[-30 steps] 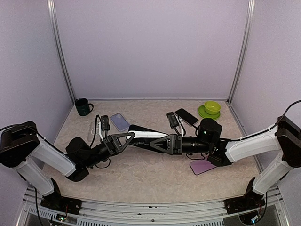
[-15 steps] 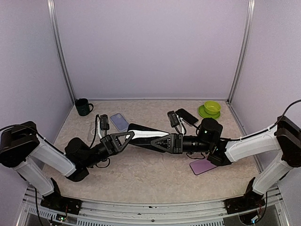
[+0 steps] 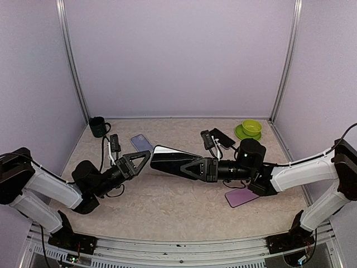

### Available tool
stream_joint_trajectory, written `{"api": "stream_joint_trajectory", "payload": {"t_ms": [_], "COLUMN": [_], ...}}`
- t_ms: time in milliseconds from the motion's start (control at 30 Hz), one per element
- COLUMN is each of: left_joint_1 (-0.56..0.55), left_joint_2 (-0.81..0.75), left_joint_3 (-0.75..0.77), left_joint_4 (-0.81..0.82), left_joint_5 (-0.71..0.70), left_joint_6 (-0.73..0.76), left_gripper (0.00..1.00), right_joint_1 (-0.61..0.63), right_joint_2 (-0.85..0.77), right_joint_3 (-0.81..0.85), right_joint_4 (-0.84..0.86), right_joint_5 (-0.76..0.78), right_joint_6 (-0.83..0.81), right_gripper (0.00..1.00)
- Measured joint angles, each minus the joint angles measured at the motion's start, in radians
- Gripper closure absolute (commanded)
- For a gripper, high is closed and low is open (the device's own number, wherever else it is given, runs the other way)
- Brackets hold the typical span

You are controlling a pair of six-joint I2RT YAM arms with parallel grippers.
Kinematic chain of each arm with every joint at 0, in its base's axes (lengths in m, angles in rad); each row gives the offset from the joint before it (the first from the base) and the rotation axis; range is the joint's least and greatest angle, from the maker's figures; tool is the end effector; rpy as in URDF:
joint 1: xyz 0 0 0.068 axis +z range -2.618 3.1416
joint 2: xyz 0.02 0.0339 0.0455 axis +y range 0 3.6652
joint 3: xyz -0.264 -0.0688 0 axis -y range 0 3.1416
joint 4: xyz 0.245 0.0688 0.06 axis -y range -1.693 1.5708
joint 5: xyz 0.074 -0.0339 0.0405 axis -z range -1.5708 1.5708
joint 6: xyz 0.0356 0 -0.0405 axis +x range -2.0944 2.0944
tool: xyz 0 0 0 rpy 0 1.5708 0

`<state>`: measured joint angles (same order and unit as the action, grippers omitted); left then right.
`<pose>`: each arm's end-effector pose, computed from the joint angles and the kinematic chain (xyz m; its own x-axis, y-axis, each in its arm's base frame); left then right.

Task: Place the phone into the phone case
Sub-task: Pass from the left arm to the right, then pick up the phone case from the corner of the board.

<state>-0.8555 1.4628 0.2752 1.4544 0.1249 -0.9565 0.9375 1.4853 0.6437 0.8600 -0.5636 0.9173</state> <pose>0.1568 -0.1873 0.2000 -0.5768 -0.5723 -0.5828 0.6184 0.1601 -0.7693 0.1678 0.2607 0.2357 -0.7854 0.0644 -0.6157 -0.6151 0.0306 0.7879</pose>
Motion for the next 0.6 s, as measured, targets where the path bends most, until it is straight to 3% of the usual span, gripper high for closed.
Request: {"api": "stream_joint_trajectory", "payload": {"t_ms": [333,600], "left_joint_1": [0.052,0.098], "left_joint_2": [-0.238,-0.276], "left_joint_3": [0.026,0.079], "left_joint_4": [-0.469,-0.758], "left_joint_5": [-0.247,-0.42], "left_joint_6": [0.094,0.108], "left_gripper": [0.5,0.5], "right_joint_1": [0.0,0.0], "right_joint_2": [-0.082,-0.102], "right_joint_3": [-0.003,-0.007], "right_joint_4": [-0.119,-0.193], "right_joint_5": [0.08,0.14], "right_joint_6": [-0.086,-0.126], "right_gripper": [1.0,1.0]}}
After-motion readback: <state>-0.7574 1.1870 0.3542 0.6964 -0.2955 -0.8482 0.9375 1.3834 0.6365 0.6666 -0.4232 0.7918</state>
